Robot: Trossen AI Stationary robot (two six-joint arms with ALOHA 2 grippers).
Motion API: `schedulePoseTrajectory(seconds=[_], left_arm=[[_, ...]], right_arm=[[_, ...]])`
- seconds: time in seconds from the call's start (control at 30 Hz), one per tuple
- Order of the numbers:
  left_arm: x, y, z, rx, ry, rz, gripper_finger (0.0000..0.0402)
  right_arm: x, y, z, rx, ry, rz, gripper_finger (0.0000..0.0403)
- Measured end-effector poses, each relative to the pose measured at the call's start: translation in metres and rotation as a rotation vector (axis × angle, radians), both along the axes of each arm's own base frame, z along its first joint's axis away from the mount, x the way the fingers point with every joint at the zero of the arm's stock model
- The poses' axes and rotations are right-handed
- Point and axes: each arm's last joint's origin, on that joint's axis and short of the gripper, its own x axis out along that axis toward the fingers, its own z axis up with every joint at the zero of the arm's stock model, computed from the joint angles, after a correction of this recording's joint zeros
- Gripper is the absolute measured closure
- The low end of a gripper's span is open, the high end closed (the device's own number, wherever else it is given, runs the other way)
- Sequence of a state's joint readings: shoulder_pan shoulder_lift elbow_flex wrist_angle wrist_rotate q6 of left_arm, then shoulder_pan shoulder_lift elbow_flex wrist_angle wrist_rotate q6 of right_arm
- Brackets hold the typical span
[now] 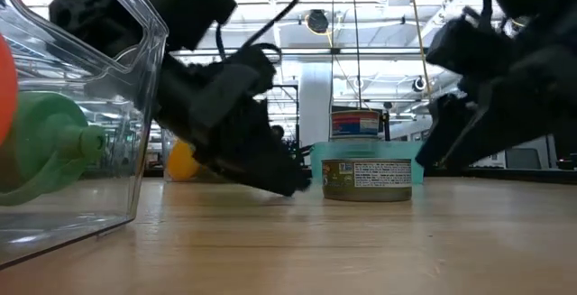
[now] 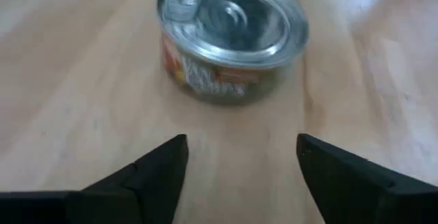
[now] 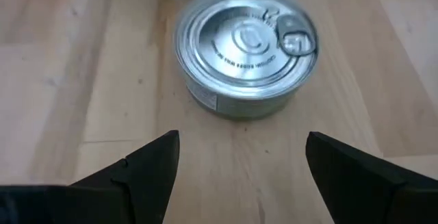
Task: Pick & Place Food Item
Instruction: Put the green tuna can into the light blue bin
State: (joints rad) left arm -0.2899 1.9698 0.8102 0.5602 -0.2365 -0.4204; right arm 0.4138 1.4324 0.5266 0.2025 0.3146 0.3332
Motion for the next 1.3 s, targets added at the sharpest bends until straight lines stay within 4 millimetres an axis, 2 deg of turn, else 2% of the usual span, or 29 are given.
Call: schedulePoseTrajectory(seconds=[0.2,0.4,0.67,0.87,1.13,1.3], left_arm=[[0.014,0.005,0.001,0.062,-0.01,-0.024,0.0088],[0.023,0.017,0.003,0.053,-0.02,-0.003,0.0095],[0.03,0.026,0.007,0.072,-0.028,-0.024,0.0112],[0.03,0.028,0.007,0.075,-0.026,-0.024,0.0115],[0.031,0.028,0.007,0.107,-0.03,-0.044,0.0114],[0.032,0.03,0.009,0.119,-0.044,-0.044,0.0111]], right_arm=[[0.003,-0.004,-0.02,-0.005,0.011,-0.017,0.0103],[0.014,-0.014,-0.034,0.039,0.021,-0.042,0.0103],[0.03,-0.018,-0.039,0.019,-0.117,0.013,0.0103],[0.031,-0.02,-0.032,-0.003,-0.156,0.032,0.0103],[0.031,-0.021,0.001,-0.003,-0.288,0.039,0.0103],[0.031,-0.023,0.006,-0.005,-0.31,0.036,0.0103]])
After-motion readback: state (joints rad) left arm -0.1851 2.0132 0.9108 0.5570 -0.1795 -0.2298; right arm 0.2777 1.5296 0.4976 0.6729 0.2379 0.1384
